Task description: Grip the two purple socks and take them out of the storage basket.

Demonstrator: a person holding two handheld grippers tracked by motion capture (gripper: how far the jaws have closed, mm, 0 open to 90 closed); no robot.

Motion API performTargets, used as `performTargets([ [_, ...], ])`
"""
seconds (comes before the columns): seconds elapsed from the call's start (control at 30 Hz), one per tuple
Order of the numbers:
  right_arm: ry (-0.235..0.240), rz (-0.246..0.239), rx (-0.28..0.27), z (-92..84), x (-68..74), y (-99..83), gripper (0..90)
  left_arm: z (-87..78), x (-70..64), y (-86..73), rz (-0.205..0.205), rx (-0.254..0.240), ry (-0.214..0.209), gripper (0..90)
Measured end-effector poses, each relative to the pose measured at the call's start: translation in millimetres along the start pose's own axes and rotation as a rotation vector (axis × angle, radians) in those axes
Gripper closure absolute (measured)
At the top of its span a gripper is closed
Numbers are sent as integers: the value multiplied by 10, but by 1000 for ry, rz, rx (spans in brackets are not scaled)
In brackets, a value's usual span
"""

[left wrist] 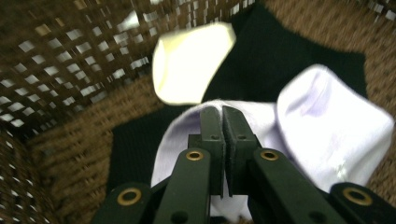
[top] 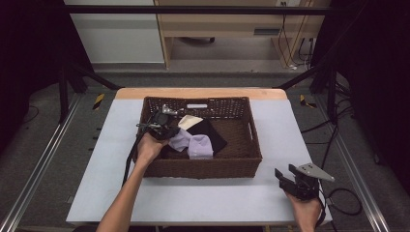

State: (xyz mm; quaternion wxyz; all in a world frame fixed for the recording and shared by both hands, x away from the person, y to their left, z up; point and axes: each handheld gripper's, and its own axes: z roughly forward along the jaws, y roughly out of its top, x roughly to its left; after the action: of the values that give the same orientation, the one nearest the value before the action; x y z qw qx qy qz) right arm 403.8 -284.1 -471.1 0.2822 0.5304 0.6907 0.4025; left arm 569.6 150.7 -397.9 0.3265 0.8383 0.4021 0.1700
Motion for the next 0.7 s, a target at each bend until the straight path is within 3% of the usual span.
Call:
performTargets([
  [0.3,-4,-1,0,-3,-5,-2,420,-143,-13,0,30,-137,27,871],
  [0.33,-2,2,0,-5,-8,0,421,-177,-12,3,23,-174,44,871],
  [0.43,-4,0,-4,1,-14,3,421,-214,-8,7,22,-199,54,873],
  [0.53,-1,5,-4,0,-6,12,423,-287,10,26,2,-269,60,875],
  [0.7,-2,5,-3,2,-10,11,424,-362,12,33,-21,-310,55,875],
])
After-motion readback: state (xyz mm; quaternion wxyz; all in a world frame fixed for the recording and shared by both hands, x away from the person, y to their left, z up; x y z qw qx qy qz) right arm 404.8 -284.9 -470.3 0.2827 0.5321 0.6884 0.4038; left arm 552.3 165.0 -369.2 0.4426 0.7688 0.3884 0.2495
